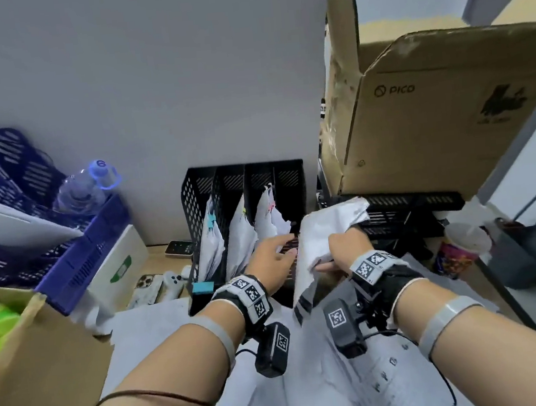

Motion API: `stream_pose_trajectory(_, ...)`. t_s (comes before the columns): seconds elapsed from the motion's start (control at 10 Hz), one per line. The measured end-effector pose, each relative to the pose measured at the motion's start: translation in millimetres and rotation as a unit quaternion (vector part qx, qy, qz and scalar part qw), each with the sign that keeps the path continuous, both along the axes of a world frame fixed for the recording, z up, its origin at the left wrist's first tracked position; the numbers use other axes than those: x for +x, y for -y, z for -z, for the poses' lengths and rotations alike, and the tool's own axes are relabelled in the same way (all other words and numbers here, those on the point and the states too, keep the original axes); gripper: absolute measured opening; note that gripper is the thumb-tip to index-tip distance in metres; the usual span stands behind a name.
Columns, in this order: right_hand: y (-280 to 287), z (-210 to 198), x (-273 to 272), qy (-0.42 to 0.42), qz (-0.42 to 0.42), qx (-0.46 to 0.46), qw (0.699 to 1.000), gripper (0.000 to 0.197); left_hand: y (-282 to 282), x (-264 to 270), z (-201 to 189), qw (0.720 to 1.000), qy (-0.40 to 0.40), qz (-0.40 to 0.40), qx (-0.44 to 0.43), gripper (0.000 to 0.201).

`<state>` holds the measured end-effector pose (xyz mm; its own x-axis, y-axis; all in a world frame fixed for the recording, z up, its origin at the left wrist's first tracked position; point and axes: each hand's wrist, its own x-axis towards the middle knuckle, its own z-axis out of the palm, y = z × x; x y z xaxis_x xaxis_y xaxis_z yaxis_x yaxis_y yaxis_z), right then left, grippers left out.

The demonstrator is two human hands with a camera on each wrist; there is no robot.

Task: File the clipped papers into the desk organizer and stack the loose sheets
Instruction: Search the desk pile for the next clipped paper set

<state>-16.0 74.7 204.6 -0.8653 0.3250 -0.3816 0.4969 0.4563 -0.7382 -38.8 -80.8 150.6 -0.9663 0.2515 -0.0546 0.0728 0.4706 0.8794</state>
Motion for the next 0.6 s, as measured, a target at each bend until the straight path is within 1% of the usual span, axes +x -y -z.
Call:
stream_pose_trajectory(0.1,8,-11,-10,-0.005,-0.021,-0.021,1.0,0.042,14,-24,16,0.989,0.026,0.003,-0.147,0.054)
stream_pose_trajectory(0.2,14,-6,-23,-0.032,0.075,-0.089,0.993,0.021,20,-40,31,0.968,0.06,0.068,-0.233,0.071)
stream_pose_trajectory(0.3,22,-10,-28,-0.044,0.011,-0.056,0.997,0.015,26,-47,36,0.948,0.056,0.099,-0.296,0.078)
stream_pose_trajectory(0.4,28,-13,-31,-0.03,-0.014,-0.039,0.999,0.011,38,-48,40,0.939,0.074,0.054,-0.333,0.079)
stream_pose_trajectory(0.5,42,-14,-36,-0.028,-0.036,-0.023,0.999,0.028,51,-51,44,0.927,0.039,0.031,-0.371,0.083)
stream_pose_trajectory(0.6,53,-11,-46,-0.03,-0.05,-0.017,0.998,0.034,66,-56,48,0.932,0.035,0.027,-0.36,0.083)
